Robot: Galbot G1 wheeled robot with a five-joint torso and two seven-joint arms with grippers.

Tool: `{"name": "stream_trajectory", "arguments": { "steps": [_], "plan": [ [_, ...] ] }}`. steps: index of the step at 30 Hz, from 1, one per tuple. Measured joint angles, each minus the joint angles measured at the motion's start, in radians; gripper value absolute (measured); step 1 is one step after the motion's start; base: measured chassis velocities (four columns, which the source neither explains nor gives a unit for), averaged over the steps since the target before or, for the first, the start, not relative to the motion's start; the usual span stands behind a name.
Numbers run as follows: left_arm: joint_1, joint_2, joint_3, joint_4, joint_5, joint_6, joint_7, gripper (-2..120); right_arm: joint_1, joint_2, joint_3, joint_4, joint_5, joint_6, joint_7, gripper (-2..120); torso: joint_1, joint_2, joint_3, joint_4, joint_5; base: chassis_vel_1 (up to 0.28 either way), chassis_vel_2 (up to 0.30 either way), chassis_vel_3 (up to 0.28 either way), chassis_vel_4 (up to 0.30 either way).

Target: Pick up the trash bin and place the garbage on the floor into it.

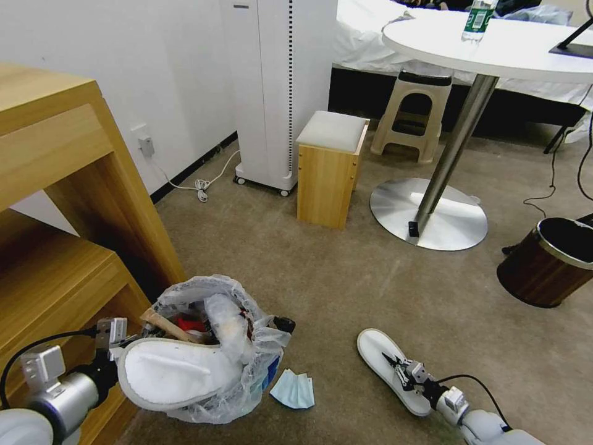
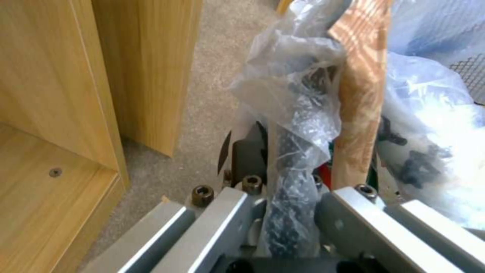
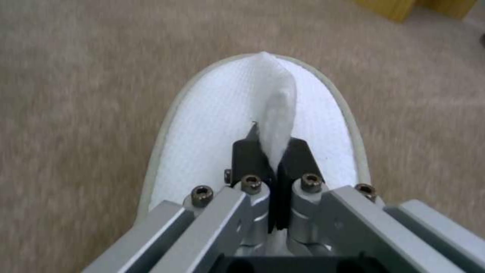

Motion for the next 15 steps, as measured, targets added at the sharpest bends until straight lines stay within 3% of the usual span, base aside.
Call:
{"name": "stream_trajectory", "arguments": {
  "steps": [15],
  "plan": [
    [0.012, 0.0, 0.032, 0.015, 0.047, 0.002, 0.006, 0, -0.001, -0.12, 0.028, 0.249, 0.045, 0.0, 0.019, 0, 0.0, 0.0, 0.0, 0.0, -0.0001, 0.0, 0.0, 0.0, 0.0]
  ]
}}
